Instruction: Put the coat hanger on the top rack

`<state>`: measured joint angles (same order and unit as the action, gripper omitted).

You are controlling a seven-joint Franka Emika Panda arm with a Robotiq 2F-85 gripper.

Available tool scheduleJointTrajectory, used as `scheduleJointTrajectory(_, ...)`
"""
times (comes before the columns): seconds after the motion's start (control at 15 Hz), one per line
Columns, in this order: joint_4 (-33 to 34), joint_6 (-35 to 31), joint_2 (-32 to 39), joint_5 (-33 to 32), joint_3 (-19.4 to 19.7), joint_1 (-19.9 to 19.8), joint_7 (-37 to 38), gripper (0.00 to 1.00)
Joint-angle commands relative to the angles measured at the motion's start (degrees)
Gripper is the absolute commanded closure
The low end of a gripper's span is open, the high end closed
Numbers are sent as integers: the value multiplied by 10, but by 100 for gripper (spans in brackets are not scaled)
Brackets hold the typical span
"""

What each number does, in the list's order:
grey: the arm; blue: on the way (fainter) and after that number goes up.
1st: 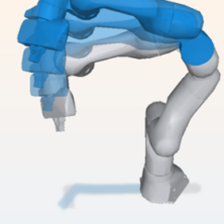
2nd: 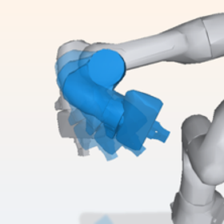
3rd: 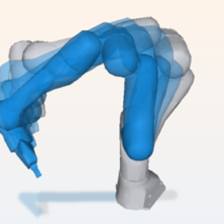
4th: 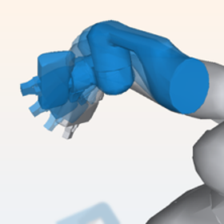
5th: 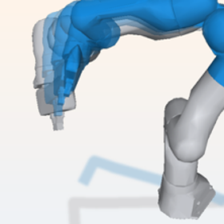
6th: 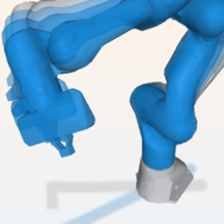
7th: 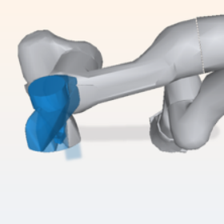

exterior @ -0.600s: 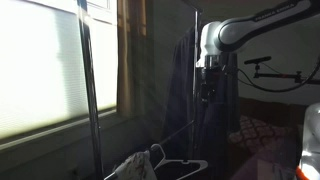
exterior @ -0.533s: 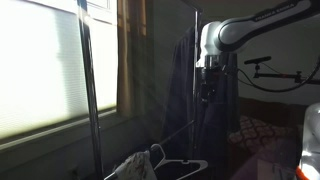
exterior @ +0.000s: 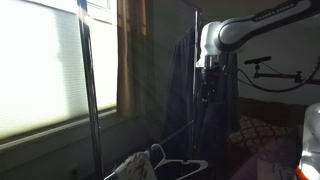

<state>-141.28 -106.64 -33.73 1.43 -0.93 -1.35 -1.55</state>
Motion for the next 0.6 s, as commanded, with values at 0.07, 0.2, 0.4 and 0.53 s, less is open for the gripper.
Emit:
scheduleJointTrajectory(0.07,1,1,0,-3,5,6,2,0)
scheduleJointTrajectory(0.2,0,-3,19,-1,2,16,-13,0)
scheduleJointTrajectory(0.4,-15,-30,41,3,-7,36,-33,0)
scheduleJointTrajectory(0.53,-26,-66,68,-6,-15,43,-34,0)
